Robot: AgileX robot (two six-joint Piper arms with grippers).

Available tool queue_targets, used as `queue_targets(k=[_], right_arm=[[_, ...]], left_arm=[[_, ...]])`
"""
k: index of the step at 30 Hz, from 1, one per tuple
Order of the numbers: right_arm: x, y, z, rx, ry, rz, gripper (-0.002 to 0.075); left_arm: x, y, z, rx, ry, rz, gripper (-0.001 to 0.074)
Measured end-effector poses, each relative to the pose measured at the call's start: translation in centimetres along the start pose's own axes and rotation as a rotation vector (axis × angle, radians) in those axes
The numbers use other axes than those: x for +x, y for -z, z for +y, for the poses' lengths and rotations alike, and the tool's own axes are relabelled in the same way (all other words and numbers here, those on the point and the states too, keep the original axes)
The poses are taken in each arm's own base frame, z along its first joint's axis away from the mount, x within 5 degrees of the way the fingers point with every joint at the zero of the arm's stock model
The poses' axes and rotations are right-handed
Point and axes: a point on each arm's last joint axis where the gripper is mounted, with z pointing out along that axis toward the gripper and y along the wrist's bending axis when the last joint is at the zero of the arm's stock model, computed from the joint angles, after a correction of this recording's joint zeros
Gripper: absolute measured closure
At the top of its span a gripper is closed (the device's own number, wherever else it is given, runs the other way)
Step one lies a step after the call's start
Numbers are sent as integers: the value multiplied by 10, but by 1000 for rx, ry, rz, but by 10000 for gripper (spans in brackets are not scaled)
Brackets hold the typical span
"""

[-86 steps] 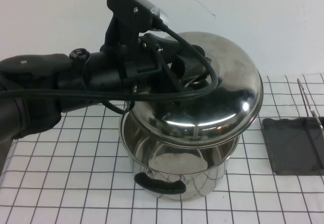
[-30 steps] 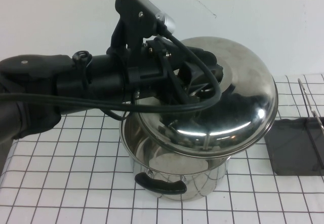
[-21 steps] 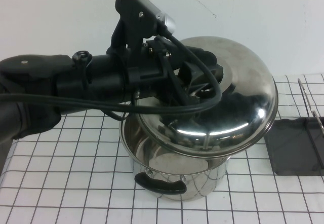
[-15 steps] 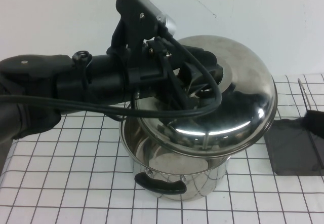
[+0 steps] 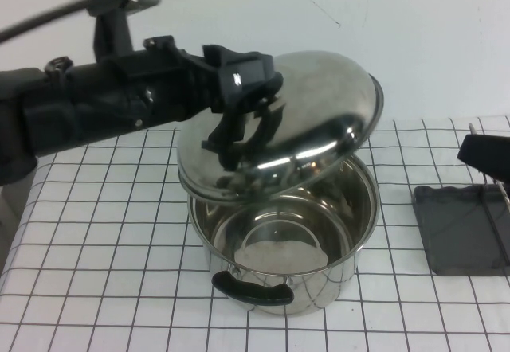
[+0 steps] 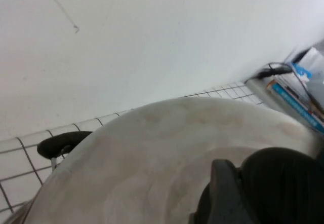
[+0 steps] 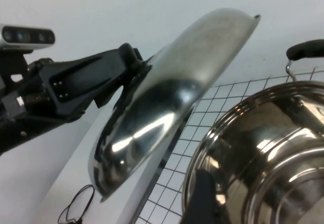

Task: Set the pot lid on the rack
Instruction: Hand over the pot lid

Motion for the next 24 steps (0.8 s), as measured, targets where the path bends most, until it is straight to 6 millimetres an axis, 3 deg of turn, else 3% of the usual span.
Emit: queue_targets(k=[4,11,24], right_arm=[[-6,0,5,-27,21,-6,201],[-22,-3,15,-72,3,-16,201],[-34,-42,13,-142,-192,92,201]], left_arm=[[-1,1,2,-3,126,-4,400],[-2,1,4,-20,184,-12,400],[-3,2,6,-44,209,-24,400]])
